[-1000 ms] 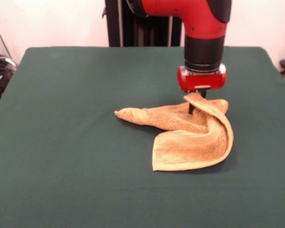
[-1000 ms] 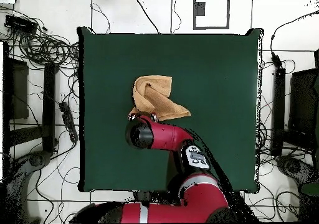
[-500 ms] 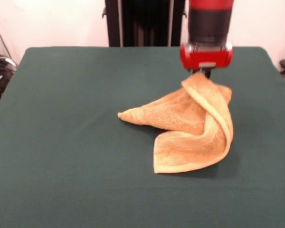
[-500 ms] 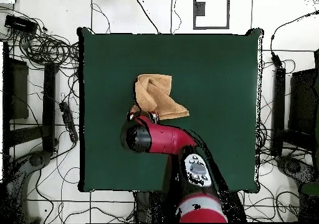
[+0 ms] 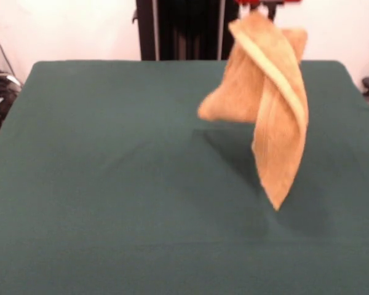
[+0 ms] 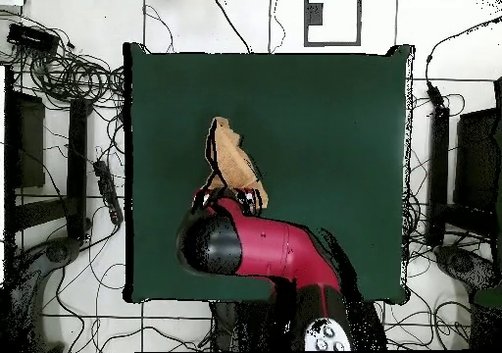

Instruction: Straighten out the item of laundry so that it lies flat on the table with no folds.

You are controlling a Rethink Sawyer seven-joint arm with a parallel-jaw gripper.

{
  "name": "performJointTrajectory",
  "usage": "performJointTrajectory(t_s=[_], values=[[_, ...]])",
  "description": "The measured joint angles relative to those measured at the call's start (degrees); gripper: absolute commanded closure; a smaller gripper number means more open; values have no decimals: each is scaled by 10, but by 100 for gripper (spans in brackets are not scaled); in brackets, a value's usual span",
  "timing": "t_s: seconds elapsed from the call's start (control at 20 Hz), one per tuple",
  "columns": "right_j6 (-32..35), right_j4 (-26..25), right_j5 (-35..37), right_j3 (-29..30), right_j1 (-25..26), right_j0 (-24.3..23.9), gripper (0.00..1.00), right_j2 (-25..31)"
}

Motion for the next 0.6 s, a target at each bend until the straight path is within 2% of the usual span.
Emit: performJointTrajectory(t_s=[0.15, 0.6], values=[[0, 4, 20, 24, -50, -16, 100, 0], [0, 21, 30, 71, -118, -42, 100, 0]])
